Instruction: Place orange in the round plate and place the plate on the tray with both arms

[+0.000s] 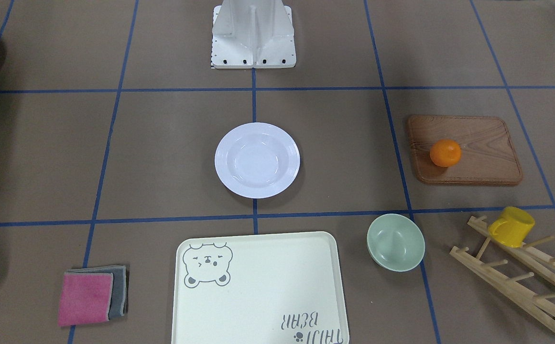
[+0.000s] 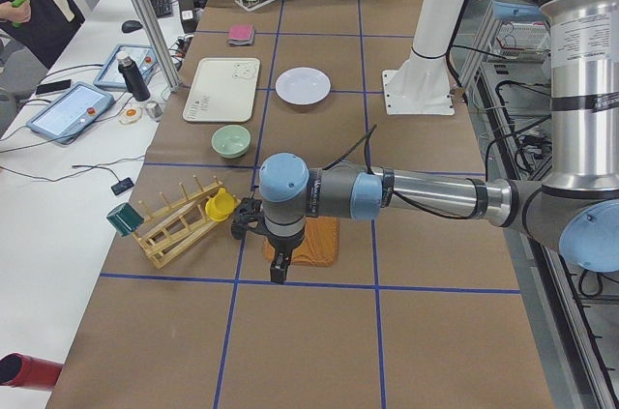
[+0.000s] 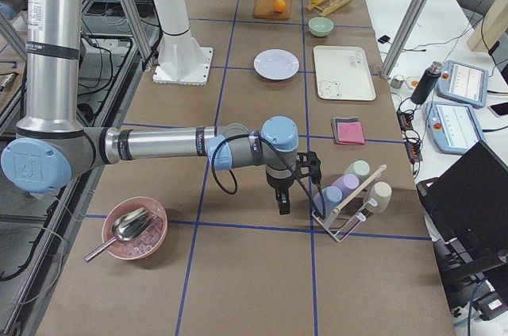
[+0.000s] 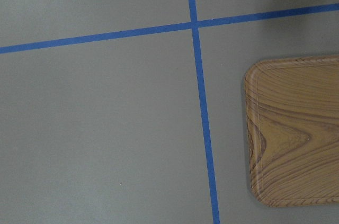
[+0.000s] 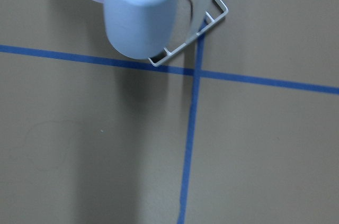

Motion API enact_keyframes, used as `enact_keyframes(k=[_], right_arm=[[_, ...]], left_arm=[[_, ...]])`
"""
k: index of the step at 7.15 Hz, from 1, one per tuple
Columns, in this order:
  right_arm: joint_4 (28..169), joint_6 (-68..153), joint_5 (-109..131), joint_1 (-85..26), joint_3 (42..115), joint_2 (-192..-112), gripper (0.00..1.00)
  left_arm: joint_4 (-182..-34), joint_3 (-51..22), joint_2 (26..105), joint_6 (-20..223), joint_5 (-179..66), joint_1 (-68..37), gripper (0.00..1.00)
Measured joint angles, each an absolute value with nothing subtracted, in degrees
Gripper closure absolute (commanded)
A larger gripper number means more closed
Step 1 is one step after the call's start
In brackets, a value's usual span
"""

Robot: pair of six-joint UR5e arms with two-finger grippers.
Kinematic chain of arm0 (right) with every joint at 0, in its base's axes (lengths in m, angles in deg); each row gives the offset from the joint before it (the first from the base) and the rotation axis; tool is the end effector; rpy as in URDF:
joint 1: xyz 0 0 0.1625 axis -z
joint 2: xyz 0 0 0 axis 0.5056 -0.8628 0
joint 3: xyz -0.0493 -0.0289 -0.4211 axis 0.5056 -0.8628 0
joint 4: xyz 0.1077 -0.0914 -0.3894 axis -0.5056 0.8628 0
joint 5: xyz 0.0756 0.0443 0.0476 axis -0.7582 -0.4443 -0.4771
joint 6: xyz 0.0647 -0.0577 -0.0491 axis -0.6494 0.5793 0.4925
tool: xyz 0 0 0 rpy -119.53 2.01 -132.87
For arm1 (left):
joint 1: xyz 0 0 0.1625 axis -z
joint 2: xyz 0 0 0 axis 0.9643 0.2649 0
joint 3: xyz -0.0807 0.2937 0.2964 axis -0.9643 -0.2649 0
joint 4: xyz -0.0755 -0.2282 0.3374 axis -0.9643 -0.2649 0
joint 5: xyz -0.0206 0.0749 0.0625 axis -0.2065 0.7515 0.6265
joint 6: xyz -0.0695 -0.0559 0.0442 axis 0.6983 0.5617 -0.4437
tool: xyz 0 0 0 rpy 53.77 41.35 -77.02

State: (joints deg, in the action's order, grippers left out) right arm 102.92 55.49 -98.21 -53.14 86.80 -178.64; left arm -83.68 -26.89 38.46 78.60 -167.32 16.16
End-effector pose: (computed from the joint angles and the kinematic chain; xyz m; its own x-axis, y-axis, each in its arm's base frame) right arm 0.0141 -0.4625 0.5985 0.7223 -0.1818 0.6673 0.0649 0.9784 0.1963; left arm -0.0721 -0.4438 0.6019 0.7314 0.2233 -0.6443 -0.0921 0.9685 0.2312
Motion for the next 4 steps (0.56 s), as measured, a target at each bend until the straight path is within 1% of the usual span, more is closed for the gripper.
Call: enact_keyframes(k=[2,4], right_arm=[[99.1,50.5,-98.2,-49.9,87.9,-178.2,0.00],[97.7,42.1,-98.1,-47.4,90.0,-177.0,0.00]], left_arm=[[-92.9,-25.2,39.6,78.7,-167.9,16.0,0.01],[-100.8,-23.9,40.4,79.5,-174.2,14.6,0.01]])
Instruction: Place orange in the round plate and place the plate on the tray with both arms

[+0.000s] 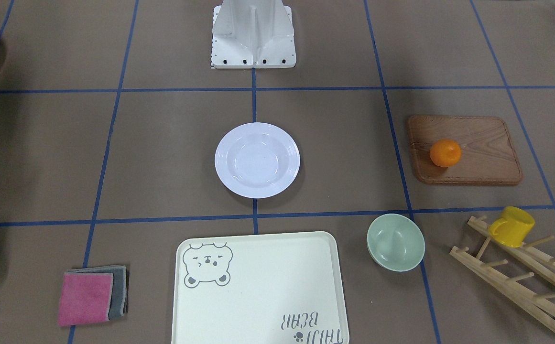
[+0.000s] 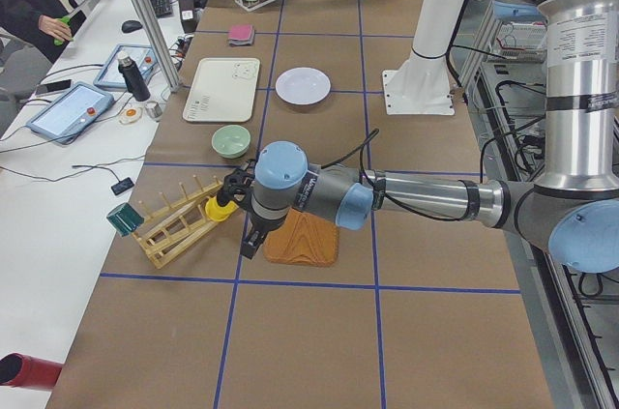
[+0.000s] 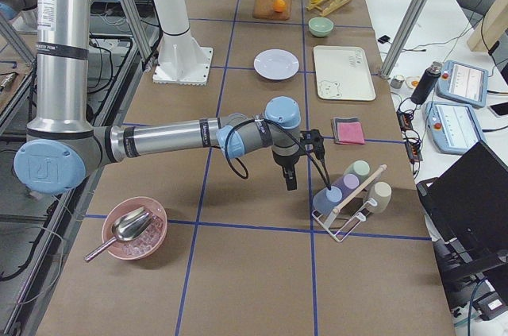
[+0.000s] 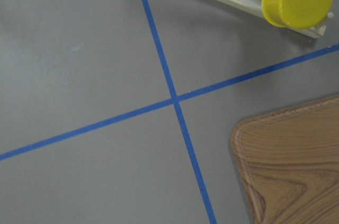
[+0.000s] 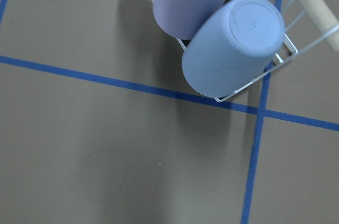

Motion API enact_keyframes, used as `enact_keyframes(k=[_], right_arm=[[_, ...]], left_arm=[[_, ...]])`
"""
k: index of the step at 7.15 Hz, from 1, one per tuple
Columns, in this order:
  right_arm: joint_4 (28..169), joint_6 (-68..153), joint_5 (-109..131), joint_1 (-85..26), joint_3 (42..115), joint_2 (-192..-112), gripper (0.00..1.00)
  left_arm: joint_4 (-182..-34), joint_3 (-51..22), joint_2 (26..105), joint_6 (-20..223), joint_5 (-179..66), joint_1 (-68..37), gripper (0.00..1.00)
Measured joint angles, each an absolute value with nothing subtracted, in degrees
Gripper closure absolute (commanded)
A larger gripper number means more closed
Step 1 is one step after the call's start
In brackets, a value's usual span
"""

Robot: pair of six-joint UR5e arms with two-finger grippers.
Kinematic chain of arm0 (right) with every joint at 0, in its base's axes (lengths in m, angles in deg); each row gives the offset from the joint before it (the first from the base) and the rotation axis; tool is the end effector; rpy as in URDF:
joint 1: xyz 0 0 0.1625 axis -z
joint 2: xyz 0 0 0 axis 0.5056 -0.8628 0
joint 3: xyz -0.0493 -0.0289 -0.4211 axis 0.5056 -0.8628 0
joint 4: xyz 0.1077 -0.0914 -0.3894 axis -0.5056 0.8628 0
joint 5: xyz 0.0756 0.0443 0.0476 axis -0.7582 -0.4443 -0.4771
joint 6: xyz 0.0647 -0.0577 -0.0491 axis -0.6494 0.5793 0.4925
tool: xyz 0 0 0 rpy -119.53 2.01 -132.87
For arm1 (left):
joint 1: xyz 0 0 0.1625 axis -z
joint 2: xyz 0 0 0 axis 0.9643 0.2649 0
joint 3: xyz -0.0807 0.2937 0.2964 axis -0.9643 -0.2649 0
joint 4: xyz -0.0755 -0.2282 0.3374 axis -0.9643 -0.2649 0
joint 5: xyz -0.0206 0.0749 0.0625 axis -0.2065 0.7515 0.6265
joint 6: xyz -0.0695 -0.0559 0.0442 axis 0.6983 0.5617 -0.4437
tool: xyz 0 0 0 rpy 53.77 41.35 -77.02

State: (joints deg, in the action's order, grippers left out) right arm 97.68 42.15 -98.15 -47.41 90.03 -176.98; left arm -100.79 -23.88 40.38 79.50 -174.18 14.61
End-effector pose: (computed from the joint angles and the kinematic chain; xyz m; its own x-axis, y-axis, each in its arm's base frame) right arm -0.0352 -0.4758 0.5457 0.6935 -0.1443 0.7059 -0.0085 0.9780 0.2083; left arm -0.0515 -0.4689 0.5708 0.6388 0.4303 -0.6378 -0.0945 0.8666 0.4901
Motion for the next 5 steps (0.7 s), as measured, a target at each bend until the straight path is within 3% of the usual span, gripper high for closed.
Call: enact_keyframes(k=[5], right_arm=[[85.2,6.6,-92.2,-33.9,93.7,-173.8,0.00]], left_arm=[[-117.6,-24.0,43.2,116.9,-162.0,-11.6,0.01]])
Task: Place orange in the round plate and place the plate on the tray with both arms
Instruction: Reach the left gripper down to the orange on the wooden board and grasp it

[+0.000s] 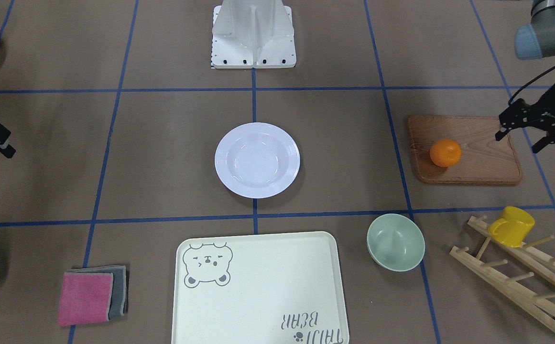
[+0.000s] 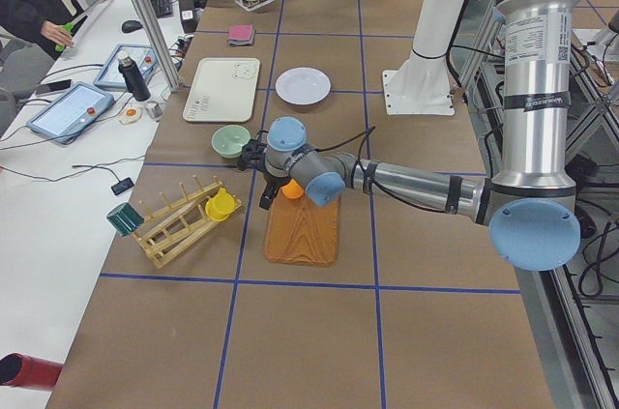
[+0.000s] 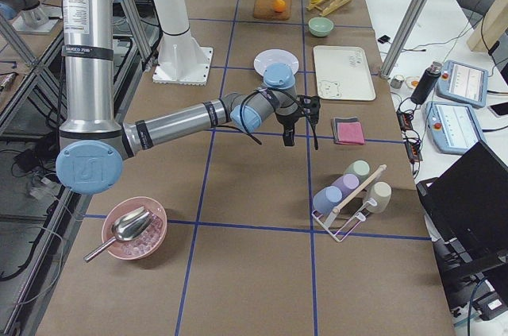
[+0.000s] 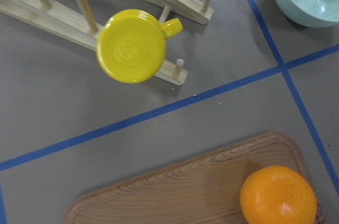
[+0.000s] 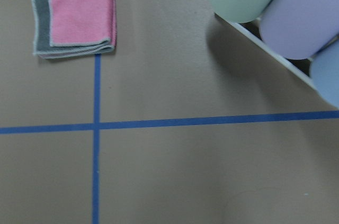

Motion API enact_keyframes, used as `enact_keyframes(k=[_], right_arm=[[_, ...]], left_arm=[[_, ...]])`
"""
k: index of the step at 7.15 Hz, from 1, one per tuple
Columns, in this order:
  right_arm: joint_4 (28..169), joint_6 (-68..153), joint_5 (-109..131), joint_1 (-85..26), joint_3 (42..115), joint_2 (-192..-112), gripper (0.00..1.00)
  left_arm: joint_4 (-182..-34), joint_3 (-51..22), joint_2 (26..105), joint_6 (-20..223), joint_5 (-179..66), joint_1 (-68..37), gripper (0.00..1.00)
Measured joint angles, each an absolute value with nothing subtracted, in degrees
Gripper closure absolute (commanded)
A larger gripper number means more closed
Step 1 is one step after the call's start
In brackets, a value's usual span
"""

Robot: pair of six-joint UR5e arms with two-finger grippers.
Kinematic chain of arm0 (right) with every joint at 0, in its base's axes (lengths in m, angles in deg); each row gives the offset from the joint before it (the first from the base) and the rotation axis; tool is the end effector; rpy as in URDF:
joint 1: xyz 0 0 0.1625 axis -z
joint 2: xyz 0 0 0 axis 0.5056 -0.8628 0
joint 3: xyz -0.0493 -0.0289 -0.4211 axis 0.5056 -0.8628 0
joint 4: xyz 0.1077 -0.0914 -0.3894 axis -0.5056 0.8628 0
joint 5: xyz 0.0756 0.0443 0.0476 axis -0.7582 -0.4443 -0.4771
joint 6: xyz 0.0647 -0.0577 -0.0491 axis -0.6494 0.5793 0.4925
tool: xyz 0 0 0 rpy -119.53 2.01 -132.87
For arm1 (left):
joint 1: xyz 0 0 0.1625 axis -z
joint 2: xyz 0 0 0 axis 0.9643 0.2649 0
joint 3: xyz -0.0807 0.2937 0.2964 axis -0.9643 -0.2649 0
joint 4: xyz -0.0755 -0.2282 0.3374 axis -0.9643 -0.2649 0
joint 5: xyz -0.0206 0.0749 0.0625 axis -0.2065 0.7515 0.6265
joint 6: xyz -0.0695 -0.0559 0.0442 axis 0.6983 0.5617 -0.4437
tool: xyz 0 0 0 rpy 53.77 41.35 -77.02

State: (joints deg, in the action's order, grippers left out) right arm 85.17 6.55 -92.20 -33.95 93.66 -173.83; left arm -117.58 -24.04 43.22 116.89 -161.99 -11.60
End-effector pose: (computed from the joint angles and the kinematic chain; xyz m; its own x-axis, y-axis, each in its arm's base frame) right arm -0.1461 -0.4754 0.4651 0.5861 0.0870 0.8055 -0.2448 0.9668 0.0737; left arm 0.1600 -0.4755 0.5215 0.6140 0.3120 -0.7250 -0.0239 0.9255 0.3780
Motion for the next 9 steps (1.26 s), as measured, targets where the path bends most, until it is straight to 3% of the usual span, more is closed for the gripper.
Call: enact_keyframes(k=[2,5,6,7,9], right_arm=[[84.5,5.1,-91.6,-33.3,93.8,-173.8,0.00],[84.4,4.9,-91.4,-33.2,93.7,-173.9,0.00],[84.4,4.9,-91.4,-33.2,93.7,-173.9,0.00],[84.4,4.9,-91.4,-33.2,93.7,-173.9,0.00],[84.4,4.9,-91.5,-33.2,93.7,-173.8,0.00]], left_arm=[[-118.1,-23.5,46.0,125.2,-154.7,-20.7,0.01],[-118.1,-21.8,46.4,127.0,-149.9,-26.2,0.02],[-118.2,-21.0,46.4,127.1,-148.7,-27.4,0.43],[-118.2,-20.6,46.3,127.2,-147.9,-28.2,0.99],[-117.9,-21.7,46.3,127.3,-147.6,-28.9,1.00]])
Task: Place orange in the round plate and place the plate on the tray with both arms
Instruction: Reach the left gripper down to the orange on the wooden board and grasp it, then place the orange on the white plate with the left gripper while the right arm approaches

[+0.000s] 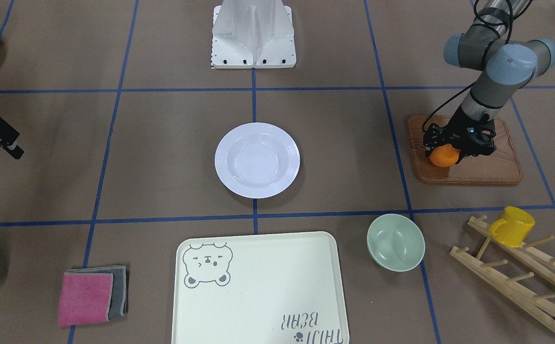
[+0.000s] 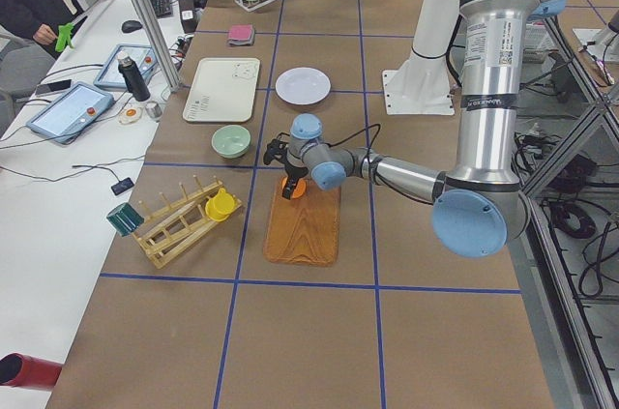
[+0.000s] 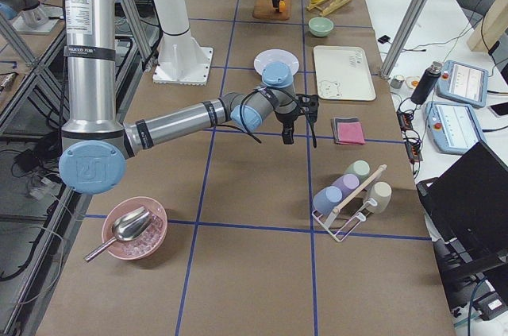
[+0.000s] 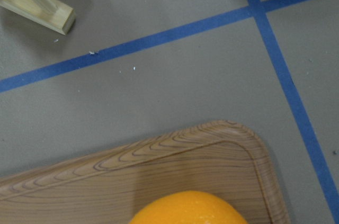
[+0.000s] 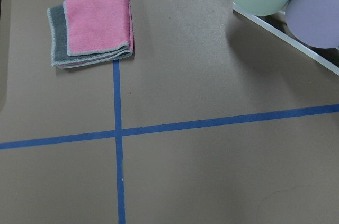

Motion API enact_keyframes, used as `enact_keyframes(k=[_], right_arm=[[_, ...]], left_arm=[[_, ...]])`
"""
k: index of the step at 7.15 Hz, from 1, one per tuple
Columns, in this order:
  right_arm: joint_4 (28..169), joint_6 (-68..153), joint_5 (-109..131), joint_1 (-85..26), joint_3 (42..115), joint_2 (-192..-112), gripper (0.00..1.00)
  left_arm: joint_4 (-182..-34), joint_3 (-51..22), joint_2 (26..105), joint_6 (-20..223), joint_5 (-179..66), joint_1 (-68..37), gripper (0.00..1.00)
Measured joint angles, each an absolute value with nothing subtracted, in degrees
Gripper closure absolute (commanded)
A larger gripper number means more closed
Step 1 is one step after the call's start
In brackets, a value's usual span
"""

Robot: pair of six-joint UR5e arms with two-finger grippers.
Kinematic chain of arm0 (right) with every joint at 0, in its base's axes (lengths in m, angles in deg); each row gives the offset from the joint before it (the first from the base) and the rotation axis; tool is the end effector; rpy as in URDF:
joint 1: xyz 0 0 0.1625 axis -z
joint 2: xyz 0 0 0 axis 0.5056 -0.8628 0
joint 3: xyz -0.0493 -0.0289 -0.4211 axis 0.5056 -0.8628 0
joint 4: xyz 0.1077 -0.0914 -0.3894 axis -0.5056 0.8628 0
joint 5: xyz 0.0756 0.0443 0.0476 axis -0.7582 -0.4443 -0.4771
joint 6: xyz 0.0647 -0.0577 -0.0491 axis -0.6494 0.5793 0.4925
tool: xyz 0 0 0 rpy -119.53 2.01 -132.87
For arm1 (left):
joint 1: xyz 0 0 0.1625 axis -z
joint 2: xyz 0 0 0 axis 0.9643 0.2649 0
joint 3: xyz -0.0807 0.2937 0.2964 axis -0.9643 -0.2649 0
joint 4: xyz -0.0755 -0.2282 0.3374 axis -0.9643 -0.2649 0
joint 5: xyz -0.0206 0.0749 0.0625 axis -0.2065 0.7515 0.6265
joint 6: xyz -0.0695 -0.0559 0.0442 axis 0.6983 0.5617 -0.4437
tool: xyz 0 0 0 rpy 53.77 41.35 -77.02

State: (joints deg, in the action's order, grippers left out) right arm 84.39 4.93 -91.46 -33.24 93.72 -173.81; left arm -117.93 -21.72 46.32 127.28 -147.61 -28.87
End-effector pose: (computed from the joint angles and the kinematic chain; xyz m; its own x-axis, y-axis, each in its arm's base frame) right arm -0.1512 -0.4744 0.4633 0.5808 0.0981 0.8081 -0.2578 0.9638 0.0683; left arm 0.2999 -0.4436 0.5230 0.6780 0.3088 -0.6671 -0.0730 0.9313 0.3569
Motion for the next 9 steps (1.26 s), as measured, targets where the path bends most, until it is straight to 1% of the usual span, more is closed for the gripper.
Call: enact_keyframes(k=[1,2,4,5,7,8,9], right_arm=[[84.3,4.9,-91.6,-33.1,93.8,-173.6,0.00],[84.3,4.3,-91.6,-32.9,93.8,-173.1,0.00],[84.1,-1.2,-91.6,-31.3,93.8,-170.2,0.00],[83.6,-5.8,-91.0,-29.9,93.8,-168.3,0.00],[77.8,-18.4,-85.0,-24.3,93.8,-165.9,0.00],[75.6,-23.6,-81.3,-21.0,93.9,-165.1,0.00],[74.0,-27.0,-78.1,-18.0,93.9,-164.5,0.00]], left_arm=[[-114.8,-24.4,47.9,127.6,-148.9,-28.9,1.00],[-108.4,-26.7,52.1,129.9,-149.7,-28.9,1.00],[-94.3,-27.6,65.9,139.6,-148.6,-32.3,1.00],[-90.1,-25.8,72.8,145.3,-145.8,-35.9,1.00],[-87.5,-17.5,85.3,156.0,-140.6,-42.3,1.00],[-87.6,-12.2,90.3,159.3,-137.9,-44.8,0.80],[-88.6,-7.8,93.6,161.2,-135.9,-46.6,0.02]])
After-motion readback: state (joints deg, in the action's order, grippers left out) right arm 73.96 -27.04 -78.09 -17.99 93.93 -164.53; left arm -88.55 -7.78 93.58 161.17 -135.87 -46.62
